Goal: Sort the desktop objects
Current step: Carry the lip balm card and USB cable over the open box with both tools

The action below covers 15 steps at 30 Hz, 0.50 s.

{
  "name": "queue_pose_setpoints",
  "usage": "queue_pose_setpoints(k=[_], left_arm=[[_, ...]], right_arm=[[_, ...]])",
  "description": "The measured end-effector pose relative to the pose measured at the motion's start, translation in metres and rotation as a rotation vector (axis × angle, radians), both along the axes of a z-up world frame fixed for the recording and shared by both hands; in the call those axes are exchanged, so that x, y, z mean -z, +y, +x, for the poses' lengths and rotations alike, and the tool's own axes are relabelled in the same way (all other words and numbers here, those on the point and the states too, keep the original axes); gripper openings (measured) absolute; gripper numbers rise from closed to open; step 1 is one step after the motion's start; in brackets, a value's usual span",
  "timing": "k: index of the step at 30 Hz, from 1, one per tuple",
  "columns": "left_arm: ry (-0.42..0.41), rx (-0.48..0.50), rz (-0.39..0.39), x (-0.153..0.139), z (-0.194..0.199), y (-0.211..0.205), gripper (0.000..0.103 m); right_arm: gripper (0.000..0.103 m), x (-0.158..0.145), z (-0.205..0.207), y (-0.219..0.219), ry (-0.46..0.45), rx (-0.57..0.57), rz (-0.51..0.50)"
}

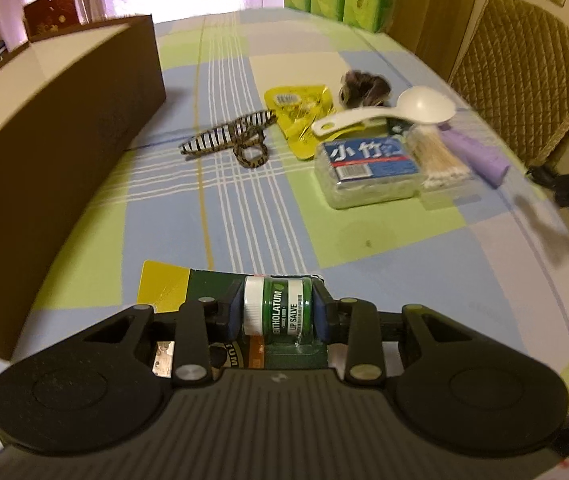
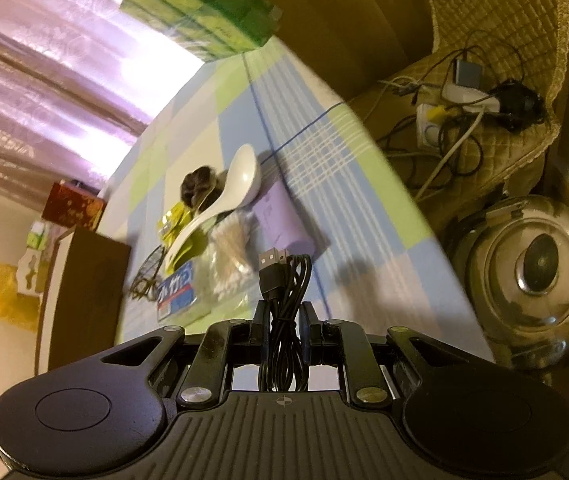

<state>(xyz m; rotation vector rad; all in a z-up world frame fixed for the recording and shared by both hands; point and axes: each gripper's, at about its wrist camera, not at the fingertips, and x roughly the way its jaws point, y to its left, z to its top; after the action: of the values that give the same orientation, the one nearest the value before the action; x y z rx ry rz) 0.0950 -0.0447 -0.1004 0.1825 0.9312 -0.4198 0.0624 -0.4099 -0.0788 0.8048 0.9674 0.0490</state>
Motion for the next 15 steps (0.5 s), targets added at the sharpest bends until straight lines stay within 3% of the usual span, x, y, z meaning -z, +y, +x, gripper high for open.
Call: queue_pose_setpoints(k=[7,15], left_arm=[[-0.054,-0.003,-0.022,-0.046,-0.024,0.014,0.03],[-0.112,-0.022,-0.039,-0.089,-0.033,0.047,0.03]], right_arm=[[0.012,-0.017,-0.008,0.035,-0.049,-0.123,0.034],[0.012,-0.045,0.003,0.113,-0.114,-0.308,-0.002]])
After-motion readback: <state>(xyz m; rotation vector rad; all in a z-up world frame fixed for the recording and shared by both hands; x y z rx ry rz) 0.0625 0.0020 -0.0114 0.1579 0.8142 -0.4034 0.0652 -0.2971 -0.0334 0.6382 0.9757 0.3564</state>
